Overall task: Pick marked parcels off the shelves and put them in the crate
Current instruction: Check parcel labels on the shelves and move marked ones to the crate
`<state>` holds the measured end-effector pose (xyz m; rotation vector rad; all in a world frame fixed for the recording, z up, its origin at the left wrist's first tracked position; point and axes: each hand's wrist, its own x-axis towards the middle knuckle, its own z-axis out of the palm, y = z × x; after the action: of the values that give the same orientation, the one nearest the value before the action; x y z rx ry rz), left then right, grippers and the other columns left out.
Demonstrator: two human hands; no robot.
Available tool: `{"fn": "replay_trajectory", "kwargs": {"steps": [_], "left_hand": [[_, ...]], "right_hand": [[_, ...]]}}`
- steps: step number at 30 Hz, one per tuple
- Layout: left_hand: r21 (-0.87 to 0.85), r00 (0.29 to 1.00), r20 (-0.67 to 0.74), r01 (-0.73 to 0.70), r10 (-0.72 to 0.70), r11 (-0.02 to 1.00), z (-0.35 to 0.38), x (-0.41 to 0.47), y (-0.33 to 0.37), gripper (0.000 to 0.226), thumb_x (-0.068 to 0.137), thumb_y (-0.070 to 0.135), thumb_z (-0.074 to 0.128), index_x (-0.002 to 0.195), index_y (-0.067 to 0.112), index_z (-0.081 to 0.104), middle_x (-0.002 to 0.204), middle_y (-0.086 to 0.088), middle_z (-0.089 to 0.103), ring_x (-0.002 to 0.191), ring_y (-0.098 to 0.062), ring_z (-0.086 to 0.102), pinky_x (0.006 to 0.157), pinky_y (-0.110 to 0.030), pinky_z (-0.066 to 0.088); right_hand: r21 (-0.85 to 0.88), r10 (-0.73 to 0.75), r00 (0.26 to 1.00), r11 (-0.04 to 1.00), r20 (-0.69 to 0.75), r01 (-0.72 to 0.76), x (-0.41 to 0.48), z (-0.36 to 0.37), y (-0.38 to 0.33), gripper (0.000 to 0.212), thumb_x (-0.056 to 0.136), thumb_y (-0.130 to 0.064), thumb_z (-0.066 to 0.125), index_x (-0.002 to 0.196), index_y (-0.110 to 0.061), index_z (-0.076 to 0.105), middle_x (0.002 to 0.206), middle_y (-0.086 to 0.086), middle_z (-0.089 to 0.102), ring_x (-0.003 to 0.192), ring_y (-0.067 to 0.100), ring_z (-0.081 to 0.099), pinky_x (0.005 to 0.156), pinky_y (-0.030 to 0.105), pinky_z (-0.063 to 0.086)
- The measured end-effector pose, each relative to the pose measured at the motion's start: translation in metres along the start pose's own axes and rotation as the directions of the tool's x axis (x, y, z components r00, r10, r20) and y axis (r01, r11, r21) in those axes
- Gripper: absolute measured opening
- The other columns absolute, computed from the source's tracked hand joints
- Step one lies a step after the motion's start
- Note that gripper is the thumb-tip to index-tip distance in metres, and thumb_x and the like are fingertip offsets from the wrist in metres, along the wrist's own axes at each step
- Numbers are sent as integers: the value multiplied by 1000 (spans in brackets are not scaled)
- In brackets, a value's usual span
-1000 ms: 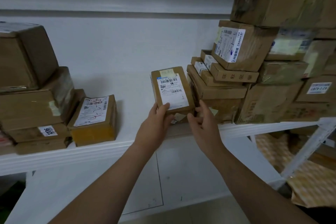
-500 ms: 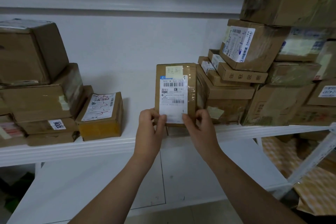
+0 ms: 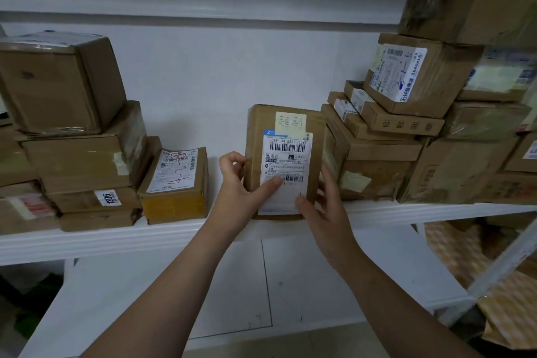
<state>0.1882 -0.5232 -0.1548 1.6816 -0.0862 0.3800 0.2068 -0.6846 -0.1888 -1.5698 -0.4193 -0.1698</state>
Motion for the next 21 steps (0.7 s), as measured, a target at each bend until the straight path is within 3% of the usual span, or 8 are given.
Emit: {"fn": "replay_trajectory", "kwargs": {"steps": [3,5,8,14,18,21], "left_hand": [[-42,999,-48,-18,16,999,-5,-2,0,48,81,17,70,100,33,29,111,2,59,94,3,63,69,-19,55],[-58,998,-58,-29,25,998,-9,-4,0,58,80,18,71,115,36,29,115,4,59,101,-4,62,76,-24,57],[-52,998,-38,-61,59,997,-14,-7,1,76,78,21,72,136,37,25,118,7,58,104,-1,60,81,-28,57],[-77,996,3,-87,87,993,-17,-11,2,76,78,16,72,137,36,29,113,11,59,100,2,61,74,-28,57],[-66,994,66,-88,93,994,-11,-19,1,78,78,16,72,139,38,29,114,14,58,99,4,60,72,-27,57],[-79,988,119,-92,101,993,-2,-28,1,78,78,16,72,139,37,29,115,13,59,100,4,60,71,-25,57]], "right_hand": [[-12,-38,999,999,-4,38,0,3,-9,66,88,-2,61,128,-48,37,123,-18,54,113,-4,53,84,14,49],[-34,-41,999,999,-4,40,-1,4,-10,67,88,-3,63,134,-44,36,129,-10,52,118,2,52,90,20,50],[-73,-40,999,997,-7,39,-3,7,-12,69,88,-6,64,144,-30,32,136,-2,48,124,7,48,96,26,50],[-67,-66,996,996,-64,61,-19,12,-22,66,87,0,62,126,-46,35,124,-17,51,111,-7,52,82,13,49],[-98,-48,990,995,-129,35,-39,6,-21,70,85,-6,66,129,-50,32,129,-11,50,118,4,52,88,21,52],[-150,-56,983,988,-173,30,-55,-3,-23,69,86,-2,64,128,-47,33,126,-15,50,117,7,52,89,23,52]]}}
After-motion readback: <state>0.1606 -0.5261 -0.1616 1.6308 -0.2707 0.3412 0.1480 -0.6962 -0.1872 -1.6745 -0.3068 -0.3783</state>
